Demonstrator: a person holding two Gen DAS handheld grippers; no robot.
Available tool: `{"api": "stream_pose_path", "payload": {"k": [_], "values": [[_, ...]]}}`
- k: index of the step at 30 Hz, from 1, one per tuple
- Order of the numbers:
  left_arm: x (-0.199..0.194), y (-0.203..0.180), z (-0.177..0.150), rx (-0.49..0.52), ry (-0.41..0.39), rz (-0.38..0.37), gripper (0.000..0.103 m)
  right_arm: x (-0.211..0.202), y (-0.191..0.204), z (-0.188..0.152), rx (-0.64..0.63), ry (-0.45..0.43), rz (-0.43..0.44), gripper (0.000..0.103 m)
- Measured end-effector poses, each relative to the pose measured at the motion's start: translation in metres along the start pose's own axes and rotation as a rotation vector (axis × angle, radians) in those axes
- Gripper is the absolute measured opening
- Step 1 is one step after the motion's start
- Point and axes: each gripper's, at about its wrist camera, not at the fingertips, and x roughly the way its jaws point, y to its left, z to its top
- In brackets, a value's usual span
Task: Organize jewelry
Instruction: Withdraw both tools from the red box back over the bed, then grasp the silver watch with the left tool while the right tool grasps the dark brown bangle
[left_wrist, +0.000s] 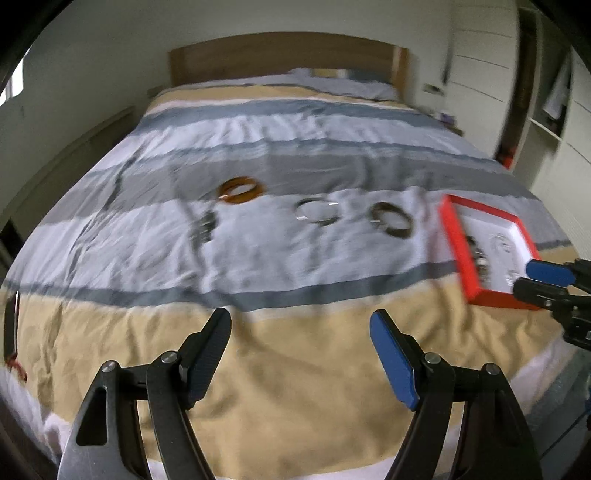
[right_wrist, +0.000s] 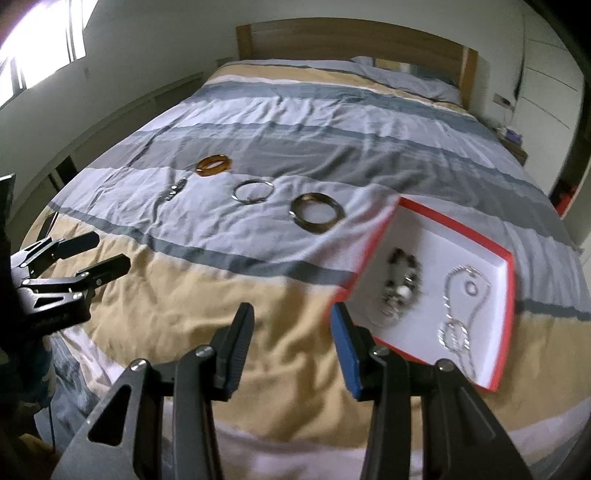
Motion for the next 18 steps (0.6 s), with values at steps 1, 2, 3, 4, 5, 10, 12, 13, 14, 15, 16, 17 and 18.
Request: {"api": "stream_pose_path", "payload": {"k": [1, 2, 3, 4, 5, 10, 12, 13, 14, 15, 16, 17, 18], "values": [[0.003, 0.01, 0.0, -0.016, 0.0, 0.012, 0.076, 0.004, 0.003, 0.002, -0.004, 0.001, 0.006, 0.041], [0.006, 0.018, 0.001, -0.025, -0.001, 0.023, 0.076, 0.009, 0.006, 0.005, -0.009, 0.002, 0.014, 0.041], [0.007, 0.023, 0.002, -0.03, -0.001, 0.029, 0.076, 0.015, 0.008, 0.009, -0.013, 0.002, 0.022, 0.041], [0.011, 0.03, 0.004, -0.035, -0.002, 0.039, 0.076, 0.019, 0.01, 0.011, -0.015, 0.001, 0.027, 0.041], [0.014, 0.037, 0.007, -0.038, -0.004, 0.05, 0.076, 0.025, 0.011, 0.015, -0.015, 0.001, 0.033, 0.041], [0.038, 0.066, 0.022, -0.061, -0.01, 0.085, 0.076, 0.055, 0.011, 0.03, -0.001, 0.003, 0.047, 0.041], [0.047, 0.075, 0.027, -0.077, -0.011, 0.085, 0.076, 0.066, 0.006, 0.036, 0.02, 0.002, 0.051, 0.041], [0.051, 0.079, 0.03, -0.083, -0.012, 0.086, 0.076, 0.072, 0.003, 0.039, 0.033, 0.002, 0.054, 0.041], [0.06, 0.084, 0.035, -0.091, -0.013, 0.088, 0.076, 0.078, 0.0, 0.043, 0.042, 0.003, 0.056, 0.041], [0.065, 0.087, 0.038, -0.095, -0.014, 0.089, 0.076, 0.084, -0.003, 0.046, 0.046, 0.004, 0.056, 0.041], [0.071, 0.091, 0.042, -0.101, -0.014, 0.09, 0.076, 0.09, -0.005, 0.05, 0.046, 0.004, 0.058, 0.041], [0.077, 0.095, 0.045, -0.107, -0.016, 0.088, 0.076, 0.095, -0.006, 0.055, 0.045, 0.003, 0.061, 0.041], [0.083, 0.1, 0.049, -0.115, -0.017, 0.083, 0.076, 0.101, -0.008, 0.059, 0.043, 0.002, 0.066, 0.041]]}}
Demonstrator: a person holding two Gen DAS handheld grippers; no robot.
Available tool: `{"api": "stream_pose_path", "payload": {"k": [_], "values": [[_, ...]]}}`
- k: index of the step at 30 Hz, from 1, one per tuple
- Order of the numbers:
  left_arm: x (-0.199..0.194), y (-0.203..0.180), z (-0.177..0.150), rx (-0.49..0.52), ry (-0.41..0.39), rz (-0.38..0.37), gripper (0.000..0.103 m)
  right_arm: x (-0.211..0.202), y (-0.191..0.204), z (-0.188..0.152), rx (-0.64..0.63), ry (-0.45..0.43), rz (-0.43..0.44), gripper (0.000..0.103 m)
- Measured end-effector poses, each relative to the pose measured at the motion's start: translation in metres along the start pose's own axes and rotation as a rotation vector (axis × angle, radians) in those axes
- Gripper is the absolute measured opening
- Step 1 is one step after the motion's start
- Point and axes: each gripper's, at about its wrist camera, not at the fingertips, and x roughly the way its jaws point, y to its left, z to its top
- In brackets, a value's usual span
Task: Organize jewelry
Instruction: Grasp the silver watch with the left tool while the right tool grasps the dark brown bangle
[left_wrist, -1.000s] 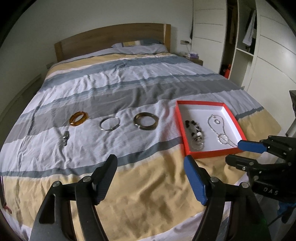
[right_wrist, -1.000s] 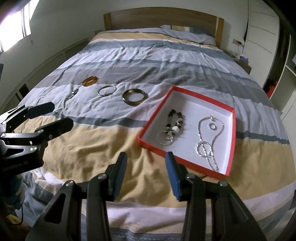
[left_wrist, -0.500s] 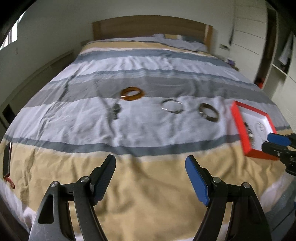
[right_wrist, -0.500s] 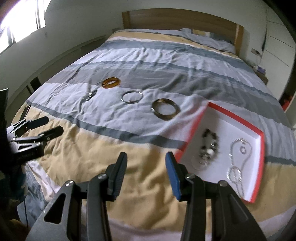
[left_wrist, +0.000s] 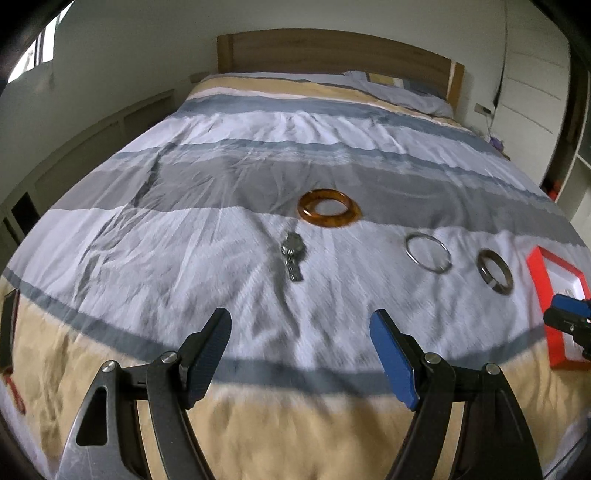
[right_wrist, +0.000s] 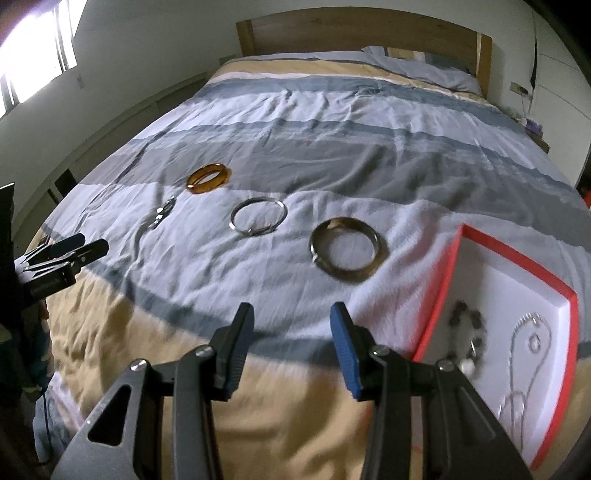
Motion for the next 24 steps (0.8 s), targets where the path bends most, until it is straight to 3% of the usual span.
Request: {"api": "stream_pose_path", "payload": {"k": [7, 12, 21, 24], "values": [[0.051, 0.021, 0.028, -0.068, 0.005, -0.027, 0.076, 0.05, -0.011, 0.03, 0.015, 0.03, -0.004, 0.041], [0.086, 0.023, 0.039, -0.061, 0.033, -0.028, 0.071, 0.081, -0.021, 0.039, 0.056, 0.07, -0.009, 0.04], [0.134, 0.014, 0.044, -0.02, 0.091, -0.015, 0.051, 0.112, -0.027, 0.041, 0.063, 0.104, -0.007, 0.037], [0.14, 0.013, 0.046, -0.014, 0.099, -0.04, 0.032, 0.116, -0.026, 0.04, 0.068, 0.105, 0.001, 0.025]]}}
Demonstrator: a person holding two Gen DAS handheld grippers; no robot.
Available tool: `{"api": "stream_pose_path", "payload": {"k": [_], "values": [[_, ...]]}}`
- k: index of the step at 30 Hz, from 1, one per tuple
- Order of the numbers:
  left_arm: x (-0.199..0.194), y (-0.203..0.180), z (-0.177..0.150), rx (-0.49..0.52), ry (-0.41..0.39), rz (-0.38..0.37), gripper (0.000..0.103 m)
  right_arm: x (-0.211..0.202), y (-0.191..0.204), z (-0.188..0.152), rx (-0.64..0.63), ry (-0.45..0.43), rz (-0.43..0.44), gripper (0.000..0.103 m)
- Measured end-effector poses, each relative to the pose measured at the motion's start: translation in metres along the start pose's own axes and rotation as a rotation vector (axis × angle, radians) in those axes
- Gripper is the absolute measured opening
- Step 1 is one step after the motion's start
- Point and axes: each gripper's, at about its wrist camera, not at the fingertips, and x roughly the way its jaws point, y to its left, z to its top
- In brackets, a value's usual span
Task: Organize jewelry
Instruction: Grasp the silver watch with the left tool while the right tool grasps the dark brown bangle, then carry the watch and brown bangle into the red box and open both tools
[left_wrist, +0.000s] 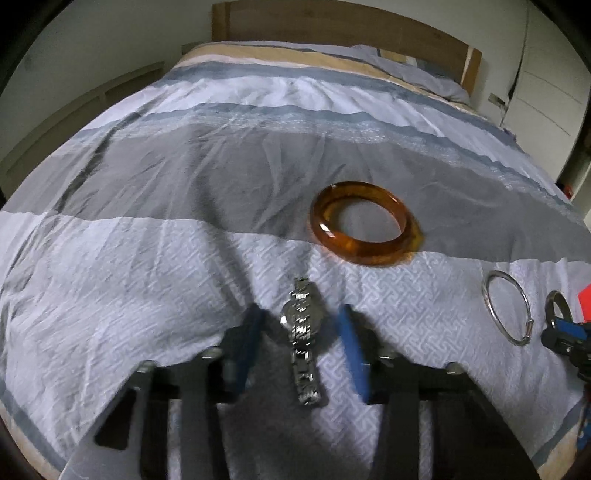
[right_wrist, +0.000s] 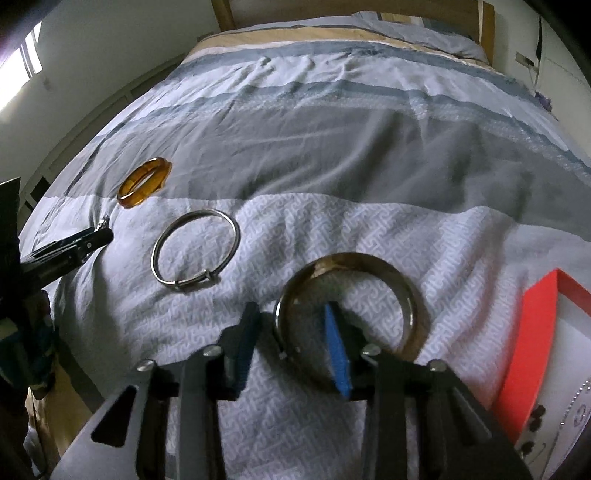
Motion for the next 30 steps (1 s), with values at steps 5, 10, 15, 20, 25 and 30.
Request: {"api": "stream_pose_path", "payload": {"k": [5, 10, 15, 20, 25, 30], "values": [[-0.002, -0.001, -0.001, 0.004, -0.007, -0.018, 0.025, 0.0, 0.005, -0.001, -0.009, -0.002, 0.014, 0.01], [-0.018, -0.003, -0.006, -0.002, -0.02, -0.018, 0.025, -0.018, 0.009, -0.008, 0.005, -0.059, 0.062, 0.009], [-0.043, -0.01, -0.016, -0.005, -0.027, -0.026, 0.025, -0.052, 0.021, -0.016, 0.004, -0.124, 0.127, 0.008], [-0.077, -0.019, -0.025, 0.014, -0.04, -0.039, 0.025, -0.09, 0.041, -0.027, 0.002, -0.163, 0.166, 0.008], [-0.121, -0.031, -0.035, 0.04, -0.065, -0.057, 0.025, -0.132, 0.057, -0.044, -0.008, -0.196, 0.179, 0.008], [-0.161, -0.05, -0.046, 0.072, -0.087, -0.082, 0.025, -0.174, 0.06, -0.067, -0.018, -0.222, 0.166, 0.008]]}}
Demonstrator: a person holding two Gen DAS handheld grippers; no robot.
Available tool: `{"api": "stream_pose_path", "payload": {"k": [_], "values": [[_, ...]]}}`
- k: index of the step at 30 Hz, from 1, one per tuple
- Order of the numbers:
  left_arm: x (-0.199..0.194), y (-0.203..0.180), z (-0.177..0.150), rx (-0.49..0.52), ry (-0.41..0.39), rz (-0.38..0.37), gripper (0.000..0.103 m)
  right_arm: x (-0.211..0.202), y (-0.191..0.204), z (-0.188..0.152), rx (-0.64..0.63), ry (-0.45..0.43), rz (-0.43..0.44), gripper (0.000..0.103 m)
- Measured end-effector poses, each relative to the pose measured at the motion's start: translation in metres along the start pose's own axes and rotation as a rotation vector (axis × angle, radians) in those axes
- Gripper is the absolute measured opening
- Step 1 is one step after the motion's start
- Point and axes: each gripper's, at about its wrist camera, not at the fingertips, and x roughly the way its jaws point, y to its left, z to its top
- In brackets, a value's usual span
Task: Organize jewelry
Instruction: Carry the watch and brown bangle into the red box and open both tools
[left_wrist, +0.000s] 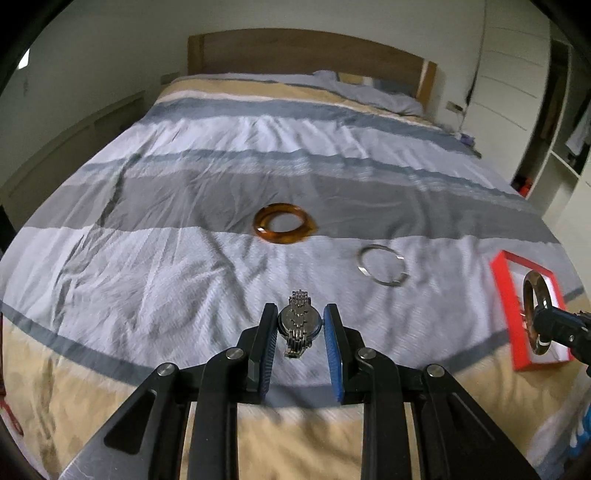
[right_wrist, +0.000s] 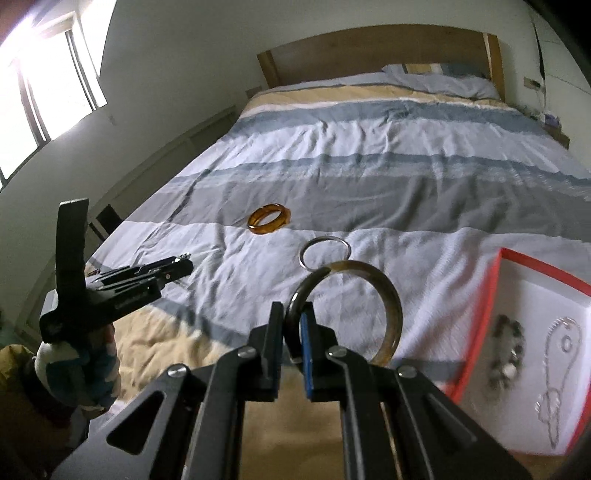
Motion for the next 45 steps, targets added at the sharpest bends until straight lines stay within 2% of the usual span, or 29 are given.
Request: {"api": "stream_pose_path", "payload": {"k": [5, 9, 14, 18, 25, 31, 38, 45], "values": [[-0.025, -0.028, -0.005, 0.026, -0.011, -0.031, 0.025, -0.042, -0.01, -0.017, 0.008, -0.02, -0.038, 0.008], [-0.038, -0.063, -0.007, 0.051, -0.023, -0.074, 0.025, -0.075, -0.032, -0.032, 0.023, -0.032, -0.095, 0.008], [-0.037, -0.109, -0.007, 0.095, -0.015, -0.132, 0.025, -0.108, -0.075, -0.046, 0.047, -0.03, -0.18, 0.008], [-0.024, -0.159, -0.006, 0.144, 0.004, -0.189, 0.025, -0.117, -0.114, -0.048, 0.059, -0.011, -0.233, 0.008], [0.015, -0.241, -0.017, 0.237, 0.073, -0.264, 0.025, -0.1, -0.167, -0.049, 0.074, 0.033, -0.25, 0.008], [0.05, -0.287, -0.032, 0.302, 0.138, -0.297, 0.025, -0.068, -0.193, -0.055, 0.076, 0.089, -0.235, 0.008], [0.08, -0.318, -0.043, 0.353, 0.177, -0.299, 0.025, -0.043, -0.213, -0.067, 0.058, 0.158, -0.237, 0.008], [0.102, -0.325, -0.055, 0.359, 0.204, -0.273, 0.025, -0.03, -0.224, -0.075, 0.035, 0.209, -0.236, 0.008]]}}
